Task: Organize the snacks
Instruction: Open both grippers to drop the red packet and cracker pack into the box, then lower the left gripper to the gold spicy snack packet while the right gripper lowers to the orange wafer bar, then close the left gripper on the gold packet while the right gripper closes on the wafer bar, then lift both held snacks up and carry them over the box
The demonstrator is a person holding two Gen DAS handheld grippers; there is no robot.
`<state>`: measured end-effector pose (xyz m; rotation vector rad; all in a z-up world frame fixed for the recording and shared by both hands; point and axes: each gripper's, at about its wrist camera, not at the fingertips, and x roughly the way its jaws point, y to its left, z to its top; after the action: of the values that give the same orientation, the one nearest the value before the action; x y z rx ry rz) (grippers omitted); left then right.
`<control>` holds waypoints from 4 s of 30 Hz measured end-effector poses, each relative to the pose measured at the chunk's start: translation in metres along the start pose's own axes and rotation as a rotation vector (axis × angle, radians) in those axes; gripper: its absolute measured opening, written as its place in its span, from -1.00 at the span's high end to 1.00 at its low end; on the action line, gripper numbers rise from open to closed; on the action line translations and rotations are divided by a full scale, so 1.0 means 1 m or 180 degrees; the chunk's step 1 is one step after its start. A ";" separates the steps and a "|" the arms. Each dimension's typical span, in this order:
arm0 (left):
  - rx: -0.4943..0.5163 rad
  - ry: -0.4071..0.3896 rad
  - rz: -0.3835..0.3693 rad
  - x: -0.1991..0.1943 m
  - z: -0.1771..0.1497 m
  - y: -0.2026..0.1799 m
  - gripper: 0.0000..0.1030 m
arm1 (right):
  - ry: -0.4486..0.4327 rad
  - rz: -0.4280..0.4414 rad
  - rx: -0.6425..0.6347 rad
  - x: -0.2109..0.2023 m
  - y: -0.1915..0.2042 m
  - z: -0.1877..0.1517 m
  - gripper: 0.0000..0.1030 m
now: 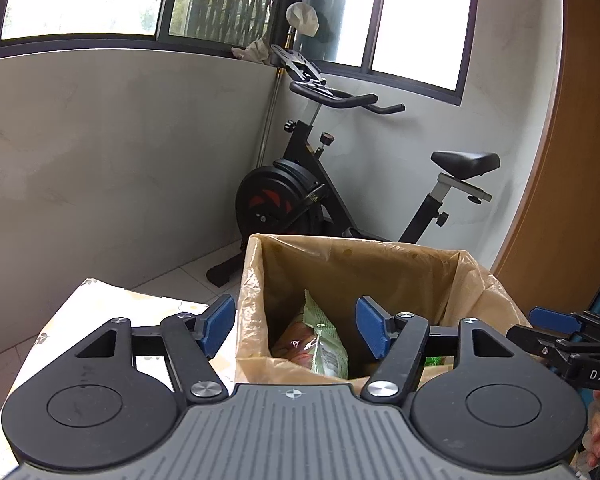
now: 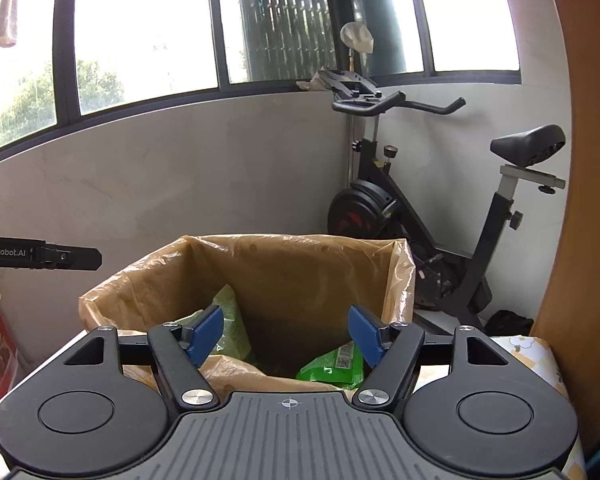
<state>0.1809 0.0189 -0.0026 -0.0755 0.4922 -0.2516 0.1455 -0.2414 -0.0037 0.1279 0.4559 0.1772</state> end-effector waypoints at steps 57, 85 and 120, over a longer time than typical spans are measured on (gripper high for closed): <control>-0.0383 0.1367 0.0616 -0.028 -0.238 0.043 -0.34 | 0.1435 0.0168 0.0366 0.001 0.047 -0.220 0.22; -0.0302 0.1196 0.0856 -0.033 -0.240 0.035 0.10 | 0.1369 0.0235 0.0433 0.002 0.047 -0.221 0.21; -0.0196 0.0207 0.0942 -0.096 -0.170 0.020 0.10 | 0.0315 0.0066 0.0453 -0.064 0.027 -0.150 0.26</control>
<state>0.0223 0.0606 -0.1111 -0.0536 0.5687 0.0510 0.0180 -0.2158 -0.1051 0.2644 0.5661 0.1719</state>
